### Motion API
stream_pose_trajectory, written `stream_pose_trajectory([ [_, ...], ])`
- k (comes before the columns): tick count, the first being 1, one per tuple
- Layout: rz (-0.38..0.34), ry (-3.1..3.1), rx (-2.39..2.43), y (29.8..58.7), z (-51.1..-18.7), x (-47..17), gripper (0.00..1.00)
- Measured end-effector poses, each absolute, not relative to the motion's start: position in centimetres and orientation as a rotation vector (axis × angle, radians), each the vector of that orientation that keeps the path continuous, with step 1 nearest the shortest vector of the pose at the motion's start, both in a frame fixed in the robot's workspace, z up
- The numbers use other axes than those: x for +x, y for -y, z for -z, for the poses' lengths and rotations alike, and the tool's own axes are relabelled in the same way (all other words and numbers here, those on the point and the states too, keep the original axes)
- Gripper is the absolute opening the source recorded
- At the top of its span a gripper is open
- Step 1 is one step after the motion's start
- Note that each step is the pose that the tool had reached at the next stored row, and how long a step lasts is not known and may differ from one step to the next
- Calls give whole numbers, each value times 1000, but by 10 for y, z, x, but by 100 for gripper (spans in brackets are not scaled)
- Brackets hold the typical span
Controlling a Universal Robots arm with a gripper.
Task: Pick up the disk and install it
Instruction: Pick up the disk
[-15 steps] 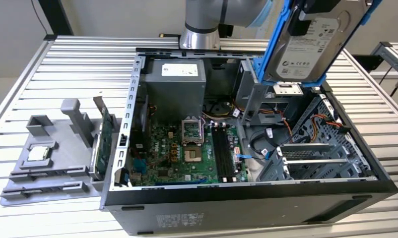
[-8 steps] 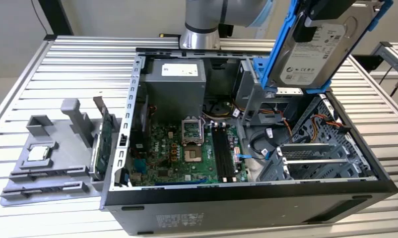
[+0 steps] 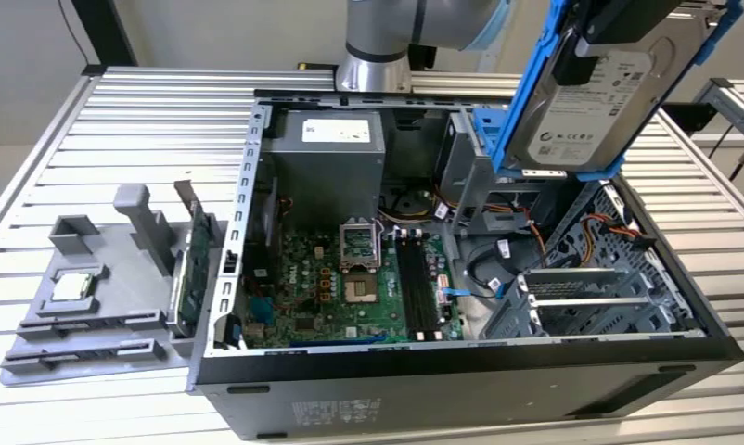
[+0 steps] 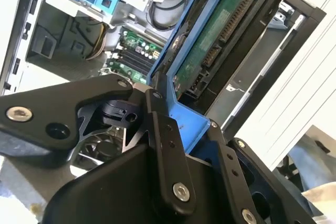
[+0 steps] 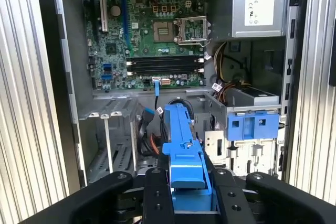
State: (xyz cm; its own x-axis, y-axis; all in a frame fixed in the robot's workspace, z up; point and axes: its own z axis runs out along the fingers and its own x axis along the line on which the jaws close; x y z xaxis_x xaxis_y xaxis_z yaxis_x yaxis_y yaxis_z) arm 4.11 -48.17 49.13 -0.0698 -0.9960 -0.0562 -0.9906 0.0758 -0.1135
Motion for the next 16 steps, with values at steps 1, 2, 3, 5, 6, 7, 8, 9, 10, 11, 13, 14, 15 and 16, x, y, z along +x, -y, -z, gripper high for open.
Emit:
stream_pose_trajectory([
  [1, 69, -2214, -2058, 482, -491, 41, 0],
  [2, 69, -2214, -2058, 482, -491, 41, 0],
  [3, 69, -2214, -2058, 482, -491, 41, 0],
  [5, 69, -2214, -2058, 482, -491, 41, 0],
  [6, 69, -2214, -2058, 482, -491, 41, 0],
  [7, 69, -2214, -2058, 482, -491, 41, 0],
  [8, 70, -2214, -2058, 482, -490, 41, 0],
  [9, 71, -2215, -2058, 482, -490, 41, 0],
  [10, 71, -2215, -2059, 482, -490, 41, 0],
  [11, 72, -2215, -2059, 482, -490, 41, 0],
  [13, 73, -2216, -2060, 482, -489, 41, 0],
  [14, 74, -2216, -2060, 482, -489, 41, 0],
  [15, 75, -2216, -2060, 482, -488, 41, 0],
  [16, 75, -2216, -2060, 482, -488, 41, 0],
])
